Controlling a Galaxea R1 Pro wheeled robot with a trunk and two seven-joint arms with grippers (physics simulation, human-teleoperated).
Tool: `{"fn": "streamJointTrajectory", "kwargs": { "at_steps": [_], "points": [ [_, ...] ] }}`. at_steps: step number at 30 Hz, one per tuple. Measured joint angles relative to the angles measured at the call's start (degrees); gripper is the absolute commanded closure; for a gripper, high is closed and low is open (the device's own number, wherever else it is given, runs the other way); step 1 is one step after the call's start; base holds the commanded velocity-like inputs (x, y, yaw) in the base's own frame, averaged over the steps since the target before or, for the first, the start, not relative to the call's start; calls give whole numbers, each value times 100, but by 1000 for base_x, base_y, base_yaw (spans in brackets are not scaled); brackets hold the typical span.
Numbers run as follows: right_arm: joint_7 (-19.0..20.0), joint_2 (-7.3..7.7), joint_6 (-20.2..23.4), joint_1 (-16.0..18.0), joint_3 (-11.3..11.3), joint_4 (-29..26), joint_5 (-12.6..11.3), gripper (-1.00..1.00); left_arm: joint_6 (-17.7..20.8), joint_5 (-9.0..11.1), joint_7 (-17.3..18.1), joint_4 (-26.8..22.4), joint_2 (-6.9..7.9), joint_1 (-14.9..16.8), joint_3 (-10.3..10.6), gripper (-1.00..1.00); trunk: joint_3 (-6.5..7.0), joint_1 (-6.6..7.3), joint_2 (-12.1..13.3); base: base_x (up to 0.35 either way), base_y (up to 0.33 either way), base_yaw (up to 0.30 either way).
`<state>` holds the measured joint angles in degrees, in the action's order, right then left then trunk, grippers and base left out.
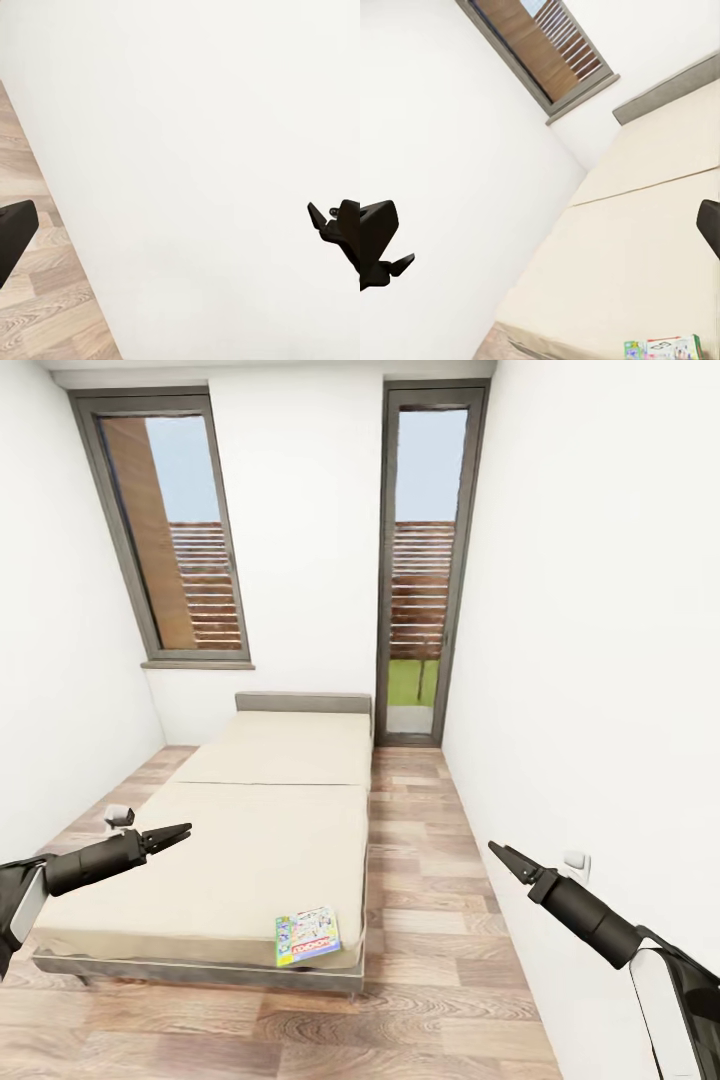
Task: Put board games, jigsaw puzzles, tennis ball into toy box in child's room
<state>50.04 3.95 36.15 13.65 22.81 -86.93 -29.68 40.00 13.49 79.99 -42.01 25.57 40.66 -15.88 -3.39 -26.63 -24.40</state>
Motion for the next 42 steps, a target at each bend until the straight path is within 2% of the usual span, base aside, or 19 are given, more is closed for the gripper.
{"fn": "streamJointTrajectory", "kwargs": {
  "at_steps": [13,42],
  "points": [
    [6,-11,-3,0,-2,-3,1,-100,6,2,-1,1,0,-2,-1,-100,0,0,0,0,-193,0],
    [3,-46,-6,0,-7,-4,0,-100,5,12,9,0,0,-2,-3,-100,0,0,0,0,-129,0]
  ]
}}
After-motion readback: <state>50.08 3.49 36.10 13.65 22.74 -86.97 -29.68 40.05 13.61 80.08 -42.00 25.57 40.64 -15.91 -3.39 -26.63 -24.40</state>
